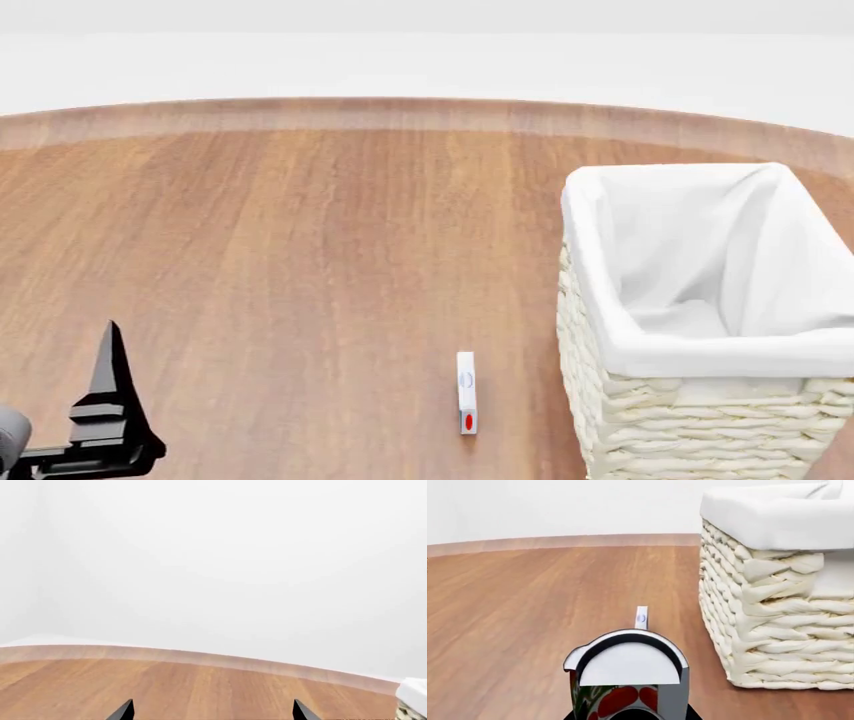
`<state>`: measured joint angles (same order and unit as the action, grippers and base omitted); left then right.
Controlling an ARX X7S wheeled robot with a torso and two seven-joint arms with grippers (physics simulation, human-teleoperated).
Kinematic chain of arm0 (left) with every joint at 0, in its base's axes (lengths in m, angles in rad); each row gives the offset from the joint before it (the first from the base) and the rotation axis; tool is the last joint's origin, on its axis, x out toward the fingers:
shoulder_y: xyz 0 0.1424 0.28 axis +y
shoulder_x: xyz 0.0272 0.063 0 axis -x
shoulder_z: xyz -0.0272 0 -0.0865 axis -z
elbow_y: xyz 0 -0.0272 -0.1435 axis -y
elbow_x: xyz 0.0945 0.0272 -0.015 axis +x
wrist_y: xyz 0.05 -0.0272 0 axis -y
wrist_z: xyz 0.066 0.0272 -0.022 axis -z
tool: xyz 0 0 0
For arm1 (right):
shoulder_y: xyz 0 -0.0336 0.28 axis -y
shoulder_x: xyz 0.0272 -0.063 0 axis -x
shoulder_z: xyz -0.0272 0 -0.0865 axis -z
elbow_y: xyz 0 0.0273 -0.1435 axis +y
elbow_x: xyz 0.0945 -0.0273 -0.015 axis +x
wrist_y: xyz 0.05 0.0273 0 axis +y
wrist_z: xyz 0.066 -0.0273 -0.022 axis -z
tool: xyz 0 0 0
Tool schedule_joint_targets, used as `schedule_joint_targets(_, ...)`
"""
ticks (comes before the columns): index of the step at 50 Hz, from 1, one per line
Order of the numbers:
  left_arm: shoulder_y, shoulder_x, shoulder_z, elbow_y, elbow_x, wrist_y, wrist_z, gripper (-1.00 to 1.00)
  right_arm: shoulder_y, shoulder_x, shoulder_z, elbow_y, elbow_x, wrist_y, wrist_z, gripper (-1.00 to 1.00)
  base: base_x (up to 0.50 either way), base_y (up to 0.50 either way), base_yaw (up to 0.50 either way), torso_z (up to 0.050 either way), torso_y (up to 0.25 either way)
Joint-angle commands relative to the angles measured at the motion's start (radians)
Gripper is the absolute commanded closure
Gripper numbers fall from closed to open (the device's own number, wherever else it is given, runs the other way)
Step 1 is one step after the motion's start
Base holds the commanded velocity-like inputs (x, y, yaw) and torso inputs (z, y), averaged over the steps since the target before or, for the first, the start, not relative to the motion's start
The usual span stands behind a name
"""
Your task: Pick up the tomato sauce, and put it in the basket.
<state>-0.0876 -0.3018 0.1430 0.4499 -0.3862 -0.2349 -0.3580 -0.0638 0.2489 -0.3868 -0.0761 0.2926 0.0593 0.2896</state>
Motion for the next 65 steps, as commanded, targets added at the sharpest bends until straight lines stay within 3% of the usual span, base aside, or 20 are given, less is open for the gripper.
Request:
schedule_joint_targets(1,-0.001,-0.010,-0.006,0.013,-0.010,-0.009,-0.008,-1.00,0.074,0.000,-0.004,-0.013,-0.019,0.053,-0.010,1.00,0.00,0.00,0.00,0.000,0.000)
schedule_joint_targets(49,0.017,-0.018,0.008,-0.025,-0.009,0.034,-0.008,-1.00,0.585,-0.018,-0.025,-0.208,0.072,0.475,-0.026,1.00,0.00,0.00,0.00,0.000,0.000)
schedule_joint_targets(65,0.016,-0.013,0.021,-0.043,-0.006,0.047,-0.008,-1.00,0.848,-0.042,-0.015,-0.081,0.092,0.570,-0.064,1.00,0.00,0.00,0.00,0.000,0.001)
